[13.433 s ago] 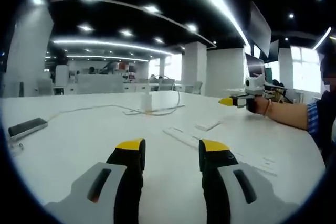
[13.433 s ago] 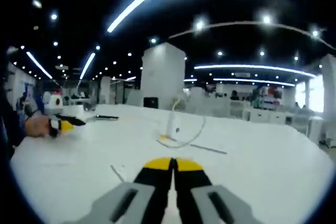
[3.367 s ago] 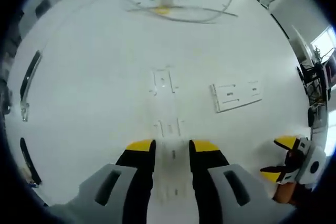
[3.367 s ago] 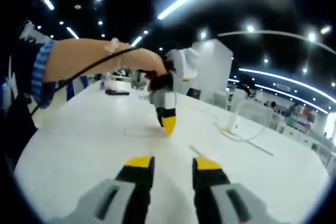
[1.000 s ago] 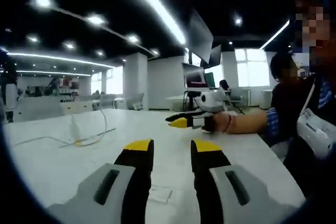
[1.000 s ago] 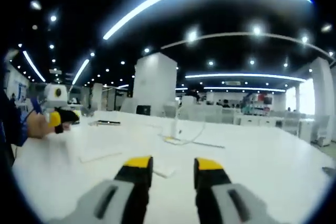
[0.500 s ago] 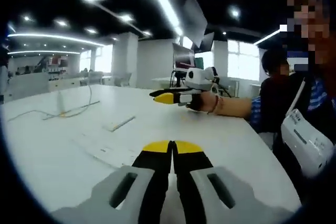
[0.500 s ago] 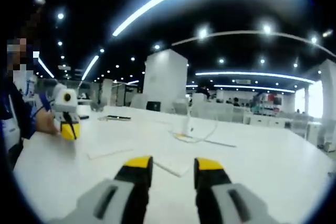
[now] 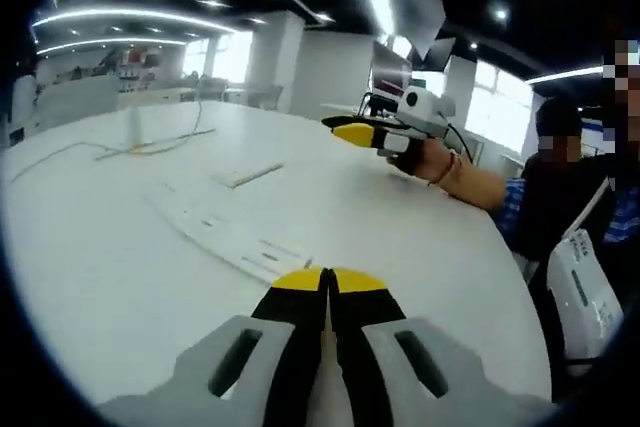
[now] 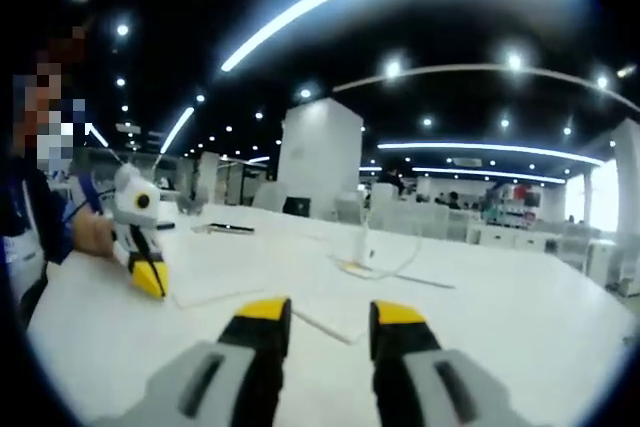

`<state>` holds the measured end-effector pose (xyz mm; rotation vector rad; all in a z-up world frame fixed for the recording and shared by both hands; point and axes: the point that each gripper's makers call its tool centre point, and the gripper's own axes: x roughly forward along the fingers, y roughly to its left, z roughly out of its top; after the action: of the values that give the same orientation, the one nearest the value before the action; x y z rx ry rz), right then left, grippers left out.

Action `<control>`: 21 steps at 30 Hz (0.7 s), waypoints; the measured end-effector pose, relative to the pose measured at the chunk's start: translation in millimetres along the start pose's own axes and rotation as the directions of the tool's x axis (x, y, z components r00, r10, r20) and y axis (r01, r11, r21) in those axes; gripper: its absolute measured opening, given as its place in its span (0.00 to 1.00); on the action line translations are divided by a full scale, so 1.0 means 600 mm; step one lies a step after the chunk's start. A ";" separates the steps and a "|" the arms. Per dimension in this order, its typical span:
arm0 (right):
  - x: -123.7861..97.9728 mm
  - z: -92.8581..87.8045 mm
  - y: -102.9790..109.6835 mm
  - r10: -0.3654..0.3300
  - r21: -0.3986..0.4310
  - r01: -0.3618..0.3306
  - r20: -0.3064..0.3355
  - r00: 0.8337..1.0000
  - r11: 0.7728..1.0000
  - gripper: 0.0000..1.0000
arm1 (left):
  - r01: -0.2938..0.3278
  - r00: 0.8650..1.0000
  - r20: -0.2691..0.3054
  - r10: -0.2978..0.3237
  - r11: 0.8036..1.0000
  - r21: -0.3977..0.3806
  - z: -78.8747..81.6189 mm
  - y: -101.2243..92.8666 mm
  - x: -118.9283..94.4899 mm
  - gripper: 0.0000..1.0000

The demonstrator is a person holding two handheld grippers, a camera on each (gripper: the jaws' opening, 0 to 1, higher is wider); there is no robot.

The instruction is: Locate the socket holder cover, grip the socket holder cover, clip it into the socket holder slot.

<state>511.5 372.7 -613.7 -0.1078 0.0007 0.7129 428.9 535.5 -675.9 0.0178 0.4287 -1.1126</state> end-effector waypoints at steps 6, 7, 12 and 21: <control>0.003 -0.002 -0.001 0.003 -0.015 -0.003 -0.010 1.000 1.000 0.33 | -0.019 1.000 -0.015 0.019 1.000 -0.004 -0.007 0.001 -0.001 0.03; 0.003 -0.002 -0.001 0.003 -0.016 -0.003 -0.011 1.000 1.000 0.33 | -0.027 0.999 -0.018 0.027 1.000 -0.005 -0.008 0.003 -0.002 0.03; 0.004 -0.002 0.000 0.005 -0.023 -0.006 -0.013 1.000 1.000 0.33 | -0.051 0.998 -0.022 0.051 0.999 -0.003 -0.008 0.011 -0.007 0.03; 0.006 -0.008 0.001 0.006 -0.043 -0.007 -0.030 1.000 0.999 0.33 | -0.084 0.996 -0.028 0.084 0.996 0.008 -0.008 0.018 -0.011 0.03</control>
<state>513.8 375.0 -618.4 -0.1597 0.0146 0.7179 434.2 546.8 -680.4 0.0571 0.4459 -1.0317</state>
